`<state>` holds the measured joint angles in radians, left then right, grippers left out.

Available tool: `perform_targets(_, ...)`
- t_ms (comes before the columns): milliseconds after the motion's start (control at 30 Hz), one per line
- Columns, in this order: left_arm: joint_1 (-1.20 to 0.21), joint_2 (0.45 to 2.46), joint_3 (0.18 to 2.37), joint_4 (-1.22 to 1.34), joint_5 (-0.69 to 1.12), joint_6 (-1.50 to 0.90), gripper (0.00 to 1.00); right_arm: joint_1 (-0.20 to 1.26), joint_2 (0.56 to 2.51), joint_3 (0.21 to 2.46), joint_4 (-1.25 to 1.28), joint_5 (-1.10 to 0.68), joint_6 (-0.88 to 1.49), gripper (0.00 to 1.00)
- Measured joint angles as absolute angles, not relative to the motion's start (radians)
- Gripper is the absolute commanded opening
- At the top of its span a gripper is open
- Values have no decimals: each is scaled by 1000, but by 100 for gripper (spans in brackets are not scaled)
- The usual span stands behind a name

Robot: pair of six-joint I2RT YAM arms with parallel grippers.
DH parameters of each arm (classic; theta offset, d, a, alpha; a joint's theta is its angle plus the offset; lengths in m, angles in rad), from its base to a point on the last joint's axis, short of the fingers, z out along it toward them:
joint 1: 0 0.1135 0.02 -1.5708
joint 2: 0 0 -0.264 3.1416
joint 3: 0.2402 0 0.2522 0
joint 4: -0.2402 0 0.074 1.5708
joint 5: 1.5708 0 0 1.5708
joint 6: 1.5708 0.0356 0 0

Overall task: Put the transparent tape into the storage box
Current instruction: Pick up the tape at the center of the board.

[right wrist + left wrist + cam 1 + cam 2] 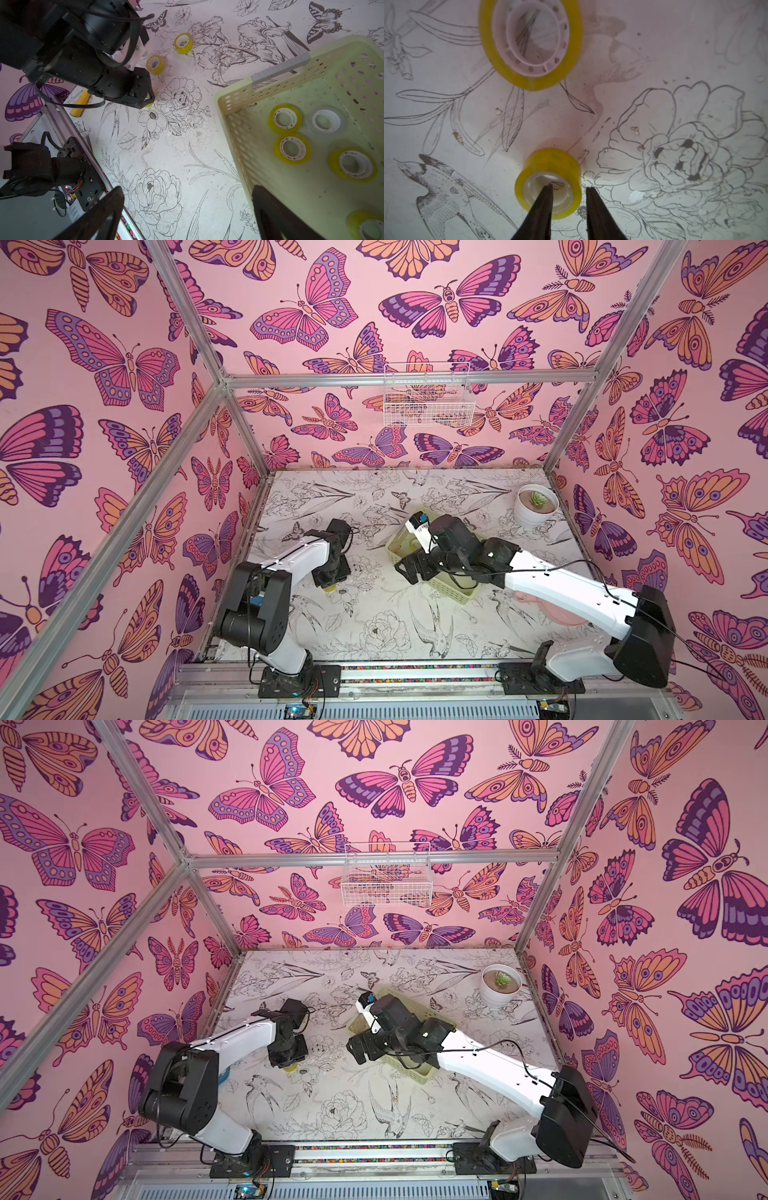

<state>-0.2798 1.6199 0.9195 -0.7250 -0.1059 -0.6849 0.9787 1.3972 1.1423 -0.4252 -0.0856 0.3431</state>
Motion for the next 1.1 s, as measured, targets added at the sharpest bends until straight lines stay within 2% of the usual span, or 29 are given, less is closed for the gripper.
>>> perform_targets(67, -280, 1641, 920, -715, -102, -683, 15, 979, 1394, 1137, -428, -79, 343, 99)
perform_targets(167, -280, 1645, 928, -706, -93, -679, 7, 979, 1393, 1133, -432, -68, 343, 99)
perform_targets(300, -280, 1644, 928, -706, -89, -677, 3, 979, 1386, 1122, -434, -56, 343, 99)
perform_targets(633, -348, 1570, 1042, -780, -70, -677, 3, 979, 1350, 1097, -449, 18, 355, 99)
perform_targets(900, -514, 1571, 1322, -847, -72, -677, 5, 961, 1206, 1003, -478, 116, 396, 99)
perform_targets(1100, -660, 1712, 1585, -877, -63, -662, 6, 935, 1071, 933, -524, 180, 433, 99)
